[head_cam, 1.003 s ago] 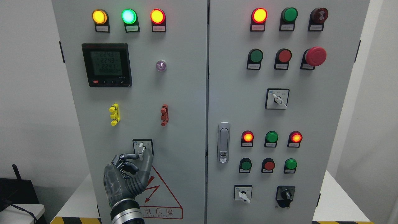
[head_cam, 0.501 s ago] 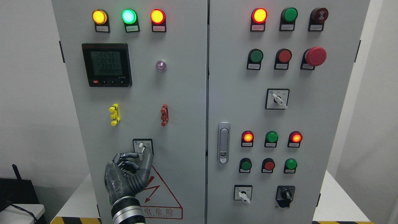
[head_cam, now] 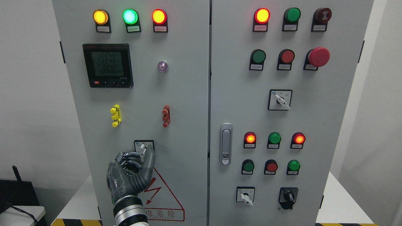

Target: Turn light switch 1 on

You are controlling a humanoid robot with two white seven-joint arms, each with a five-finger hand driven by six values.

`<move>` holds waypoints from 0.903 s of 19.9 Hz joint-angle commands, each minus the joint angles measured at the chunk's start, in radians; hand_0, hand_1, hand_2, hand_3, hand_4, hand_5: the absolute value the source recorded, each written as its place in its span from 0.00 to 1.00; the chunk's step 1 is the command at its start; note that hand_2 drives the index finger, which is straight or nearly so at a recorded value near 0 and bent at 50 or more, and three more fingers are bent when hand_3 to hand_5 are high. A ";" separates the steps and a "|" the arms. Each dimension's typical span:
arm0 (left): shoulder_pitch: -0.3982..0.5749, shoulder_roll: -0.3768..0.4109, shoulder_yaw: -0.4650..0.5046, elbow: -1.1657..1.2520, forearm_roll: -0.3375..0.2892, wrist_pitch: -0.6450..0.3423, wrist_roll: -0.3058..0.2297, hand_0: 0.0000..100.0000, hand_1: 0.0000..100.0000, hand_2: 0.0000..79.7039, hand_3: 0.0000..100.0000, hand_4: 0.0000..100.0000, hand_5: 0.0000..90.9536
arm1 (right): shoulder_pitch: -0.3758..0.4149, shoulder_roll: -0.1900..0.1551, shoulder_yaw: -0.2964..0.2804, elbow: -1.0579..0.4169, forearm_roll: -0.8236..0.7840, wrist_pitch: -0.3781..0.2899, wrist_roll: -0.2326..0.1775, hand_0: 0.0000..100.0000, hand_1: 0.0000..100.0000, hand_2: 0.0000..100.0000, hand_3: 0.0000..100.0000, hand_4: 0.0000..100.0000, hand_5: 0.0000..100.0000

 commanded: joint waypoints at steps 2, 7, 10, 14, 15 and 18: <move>-0.002 -0.001 0.000 0.000 -0.001 0.003 0.000 0.15 0.56 0.74 0.90 0.87 0.99 | 0.000 0.000 0.000 -0.001 -0.018 0.000 0.004 0.12 0.39 0.00 0.00 0.00 0.00; -0.002 -0.001 0.000 -0.002 -0.001 0.003 0.001 0.16 0.56 0.75 0.90 0.87 0.99 | 0.000 0.000 0.000 0.001 -0.018 0.000 0.004 0.12 0.39 0.00 0.00 0.00 0.00; -0.001 -0.002 0.000 -0.005 -0.003 0.014 0.001 0.17 0.55 0.76 0.90 0.87 0.99 | 0.000 0.000 0.000 -0.001 -0.018 0.000 0.004 0.12 0.39 0.00 0.00 0.00 0.00; -0.001 -0.001 0.000 -0.005 -0.003 0.021 0.001 0.18 0.54 0.76 0.90 0.87 0.99 | 0.000 0.000 0.000 0.001 -0.017 0.000 0.004 0.12 0.39 0.00 0.00 0.00 0.00; -0.001 -0.001 0.000 -0.005 -0.004 0.021 0.001 0.18 0.54 0.76 0.90 0.87 0.99 | 0.000 0.000 0.000 -0.001 -0.018 0.000 0.006 0.12 0.39 0.00 0.00 0.00 0.00; -0.002 -0.001 0.000 -0.005 -0.004 0.021 0.001 0.18 0.54 0.76 0.90 0.87 0.99 | 0.000 0.000 0.000 0.001 -0.017 0.000 0.006 0.12 0.39 0.00 0.00 0.00 0.00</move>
